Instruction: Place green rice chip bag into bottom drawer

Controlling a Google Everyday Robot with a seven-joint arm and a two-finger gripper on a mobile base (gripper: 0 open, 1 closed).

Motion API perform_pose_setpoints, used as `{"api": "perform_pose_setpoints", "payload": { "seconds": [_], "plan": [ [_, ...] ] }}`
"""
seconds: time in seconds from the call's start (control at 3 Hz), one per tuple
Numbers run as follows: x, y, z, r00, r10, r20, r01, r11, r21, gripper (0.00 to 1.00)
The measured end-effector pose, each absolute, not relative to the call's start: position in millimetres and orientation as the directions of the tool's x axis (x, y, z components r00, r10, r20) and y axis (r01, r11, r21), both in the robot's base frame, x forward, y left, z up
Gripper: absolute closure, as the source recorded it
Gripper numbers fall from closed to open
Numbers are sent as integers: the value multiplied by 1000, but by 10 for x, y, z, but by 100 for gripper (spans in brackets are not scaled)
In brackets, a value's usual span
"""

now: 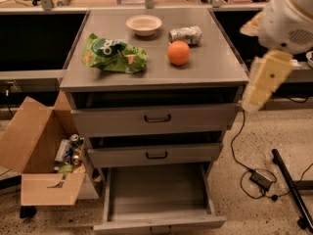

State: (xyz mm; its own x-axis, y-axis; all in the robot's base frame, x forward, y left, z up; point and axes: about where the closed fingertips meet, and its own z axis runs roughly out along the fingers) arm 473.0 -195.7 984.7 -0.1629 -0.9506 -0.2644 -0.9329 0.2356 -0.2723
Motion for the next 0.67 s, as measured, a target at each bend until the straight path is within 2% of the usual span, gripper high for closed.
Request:
{"api": "perform_pose_setpoints", "payload": {
  "seconds": [0.33, 0.67],
  "plan": [
    [5528, -1320, 9925, -36, -923, -384, -937, 165, -309, 0],
    [5940, -890, 9911, 3, -879, -477, -939, 161, -303, 0]
  ]
}}
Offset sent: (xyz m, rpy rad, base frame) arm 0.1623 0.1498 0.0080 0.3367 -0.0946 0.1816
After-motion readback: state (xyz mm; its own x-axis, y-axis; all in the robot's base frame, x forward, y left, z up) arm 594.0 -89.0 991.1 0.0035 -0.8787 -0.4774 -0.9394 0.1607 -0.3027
